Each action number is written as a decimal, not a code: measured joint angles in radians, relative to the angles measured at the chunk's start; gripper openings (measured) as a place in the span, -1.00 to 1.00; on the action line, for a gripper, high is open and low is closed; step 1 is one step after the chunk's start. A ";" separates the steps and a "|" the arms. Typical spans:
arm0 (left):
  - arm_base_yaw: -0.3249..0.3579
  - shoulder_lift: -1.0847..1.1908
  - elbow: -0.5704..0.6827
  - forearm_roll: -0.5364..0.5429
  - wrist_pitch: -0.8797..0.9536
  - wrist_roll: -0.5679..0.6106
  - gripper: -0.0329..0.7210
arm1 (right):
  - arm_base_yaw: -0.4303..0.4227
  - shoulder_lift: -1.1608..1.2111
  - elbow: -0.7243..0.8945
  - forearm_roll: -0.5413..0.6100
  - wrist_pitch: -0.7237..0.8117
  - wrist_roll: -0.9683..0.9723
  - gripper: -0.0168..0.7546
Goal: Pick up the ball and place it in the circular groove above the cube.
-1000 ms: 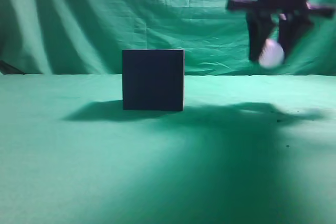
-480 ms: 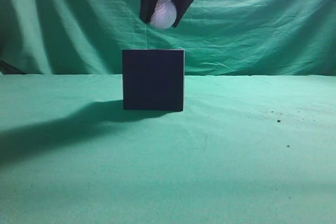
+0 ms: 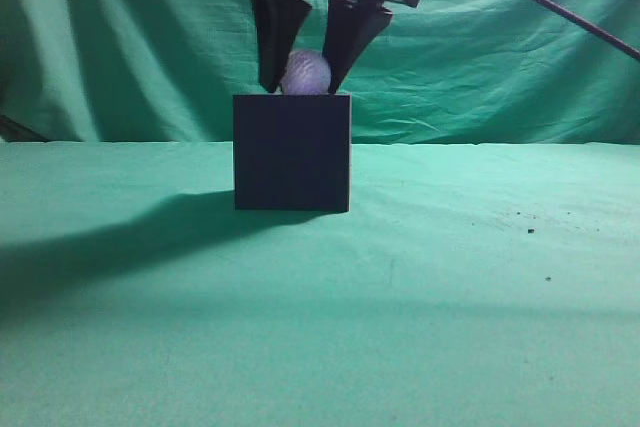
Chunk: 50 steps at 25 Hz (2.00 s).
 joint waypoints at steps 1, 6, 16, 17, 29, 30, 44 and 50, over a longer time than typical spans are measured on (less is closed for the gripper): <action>0.000 0.000 0.000 0.000 0.000 0.000 -0.91 | 0.000 0.000 0.000 -0.001 -0.007 -0.004 0.17; 0.000 0.000 0.000 0.000 0.000 0.000 -0.91 | 0.000 -0.015 -0.042 -0.002 -0.002 -0.017 0.52; 0.000 0.000 0.000 0.000 0.000 0.000 -0.91 | 0.000 -0.191 -0.157 -0.038 0.323 0.070 -0.83; 0.000 0.000 0.000 0.000 0.000 0.000 -0.91 | 0.000 -0.215 -0.157 -0.048 0.355 0.096 -0.96; 0.000 0.000 0.000 0.000 0.000 0.000 -0.91 | 0.000 -0.691 0.132 -0.096 0.420 0.201 -0.96; 0.000 0.000 0.000 0.000 0.000 0.000 -0.91 | 0.000 -0.739 0.190 -0.091 0.406 0.201 -0.96; 0.000 0.000 0.000 0.000 0.000 0.000 -0.91 | 0.000 -1.333 0.620 -0.040 0.404 0.186 -0.96; 0.000 0.000 0.000 0.000 0.000 0.000 -0.91 | 0.000 -1.445 0.686 -0.050 0.261 0.061 -0.96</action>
